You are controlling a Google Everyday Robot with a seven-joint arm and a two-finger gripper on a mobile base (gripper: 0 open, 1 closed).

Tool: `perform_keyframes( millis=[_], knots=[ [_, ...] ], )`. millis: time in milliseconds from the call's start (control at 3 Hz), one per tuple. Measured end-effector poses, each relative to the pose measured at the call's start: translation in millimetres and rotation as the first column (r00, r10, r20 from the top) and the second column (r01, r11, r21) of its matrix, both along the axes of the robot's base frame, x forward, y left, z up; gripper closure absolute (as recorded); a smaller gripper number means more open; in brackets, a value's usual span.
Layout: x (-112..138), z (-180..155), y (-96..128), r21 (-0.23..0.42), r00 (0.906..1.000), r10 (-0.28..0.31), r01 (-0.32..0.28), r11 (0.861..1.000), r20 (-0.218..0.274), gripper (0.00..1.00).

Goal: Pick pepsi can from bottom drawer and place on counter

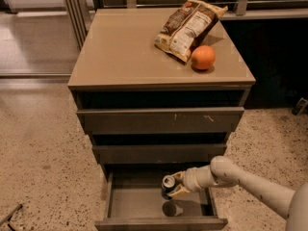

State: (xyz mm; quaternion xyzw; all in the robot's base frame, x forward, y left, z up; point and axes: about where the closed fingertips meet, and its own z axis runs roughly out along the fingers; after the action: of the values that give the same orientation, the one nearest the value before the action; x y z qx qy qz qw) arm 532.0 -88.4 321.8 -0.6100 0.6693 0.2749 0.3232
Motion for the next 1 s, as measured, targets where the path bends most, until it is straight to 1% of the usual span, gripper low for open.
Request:
perform_keyframes(
  millis=[333, 667, 1000],
  knots=[
    [-7, 85, 15, -0.003, 0.9987, 0.047, -0.047, 0.999, 0.019, 1.00],
    [2, 108, 11, -0.028, 0.9971, 0.054, -0.052, 0.998, 0.054, 1.00],
    [2, 108, 11, -0.027, 0.9971, 0.054, -0.052, 0.998, 0.054, 1.00]
  ],
)
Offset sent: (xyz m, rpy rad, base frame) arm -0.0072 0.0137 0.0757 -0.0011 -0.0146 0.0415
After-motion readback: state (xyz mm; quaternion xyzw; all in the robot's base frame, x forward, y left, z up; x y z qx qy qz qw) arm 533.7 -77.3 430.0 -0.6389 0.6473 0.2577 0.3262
